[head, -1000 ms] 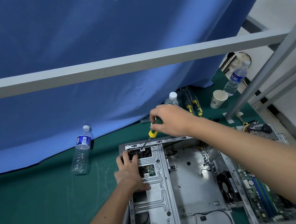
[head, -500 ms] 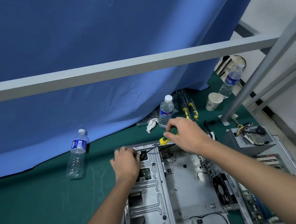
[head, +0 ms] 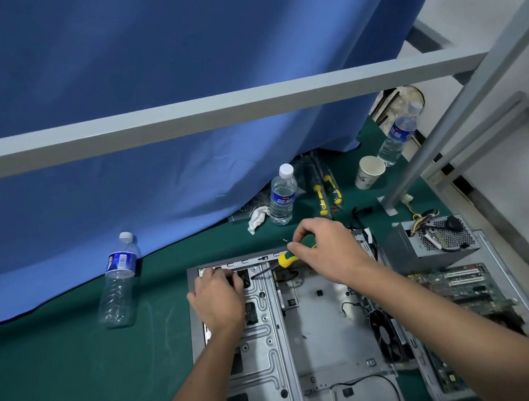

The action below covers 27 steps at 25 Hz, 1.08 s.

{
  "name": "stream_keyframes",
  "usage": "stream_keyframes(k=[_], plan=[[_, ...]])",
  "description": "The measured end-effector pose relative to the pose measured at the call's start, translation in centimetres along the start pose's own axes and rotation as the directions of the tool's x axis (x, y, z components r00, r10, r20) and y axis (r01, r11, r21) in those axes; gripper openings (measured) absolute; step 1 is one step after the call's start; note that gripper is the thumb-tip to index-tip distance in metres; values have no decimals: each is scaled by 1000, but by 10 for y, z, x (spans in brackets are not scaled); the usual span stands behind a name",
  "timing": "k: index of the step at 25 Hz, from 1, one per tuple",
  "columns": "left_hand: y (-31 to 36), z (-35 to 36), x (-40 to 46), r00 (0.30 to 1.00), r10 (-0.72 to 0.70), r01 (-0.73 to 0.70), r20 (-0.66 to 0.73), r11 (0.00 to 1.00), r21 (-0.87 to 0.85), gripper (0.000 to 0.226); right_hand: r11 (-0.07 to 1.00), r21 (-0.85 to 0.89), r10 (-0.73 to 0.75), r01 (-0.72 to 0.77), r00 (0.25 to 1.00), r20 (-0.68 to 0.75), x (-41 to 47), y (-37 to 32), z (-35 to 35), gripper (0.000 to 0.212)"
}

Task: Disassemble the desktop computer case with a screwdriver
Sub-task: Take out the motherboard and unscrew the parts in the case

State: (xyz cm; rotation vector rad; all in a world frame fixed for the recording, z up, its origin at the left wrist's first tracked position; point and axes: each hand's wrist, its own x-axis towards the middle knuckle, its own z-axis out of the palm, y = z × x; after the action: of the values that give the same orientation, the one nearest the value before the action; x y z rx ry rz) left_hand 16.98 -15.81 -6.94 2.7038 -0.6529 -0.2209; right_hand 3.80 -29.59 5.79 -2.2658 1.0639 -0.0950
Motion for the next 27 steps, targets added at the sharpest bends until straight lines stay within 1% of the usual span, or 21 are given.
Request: stream_keyframes(k=[4,5,10,13,16,19,21,23,25,27], plan=[[9,4,1,993,-113,112,-18,992,-54,18,997,56,52,-51,999,-4,2,3,4,15],[10,5,1,992,-124,122,-22,990,-63,17,996,69,61,-61,998,-1,2,4,4,15],[6,5,1,991,-115,106,-64,986,-129,14,984,144,105,-104,994,2,2,10,6,15],[5,5,0,994,-99,89,-56,983,-159,13,976,183,119,-119,993,14,0,12,7,14],[-5,4,-2,998,-52,48,-17,980,-194,10,976,205,68,-69,998,9,1,7,6,14],[-23,-1,0,999,49,-50,-10,972,-228,12,984,177,-7,10,1000,-19,7,-2,7,12],[-34,-6,-1,989,146,-150,-33,971,-188,15,993,102,-66,67,998,-15,12,-11,10,10],[-41,-8,-3,970,235,-240,-58,965,-108,14,993,45,-112,111,994,7,17,-17,13,10],[-46,-6,-5,956,278,-283,-89,957,-54,11,991,12,-137,136,990,33,19,-22,15,11],[-48,-5,-5,951,290,-296,-106,954,-47,9,988,-27,-151,153,987,56,20,-25,16,12]])
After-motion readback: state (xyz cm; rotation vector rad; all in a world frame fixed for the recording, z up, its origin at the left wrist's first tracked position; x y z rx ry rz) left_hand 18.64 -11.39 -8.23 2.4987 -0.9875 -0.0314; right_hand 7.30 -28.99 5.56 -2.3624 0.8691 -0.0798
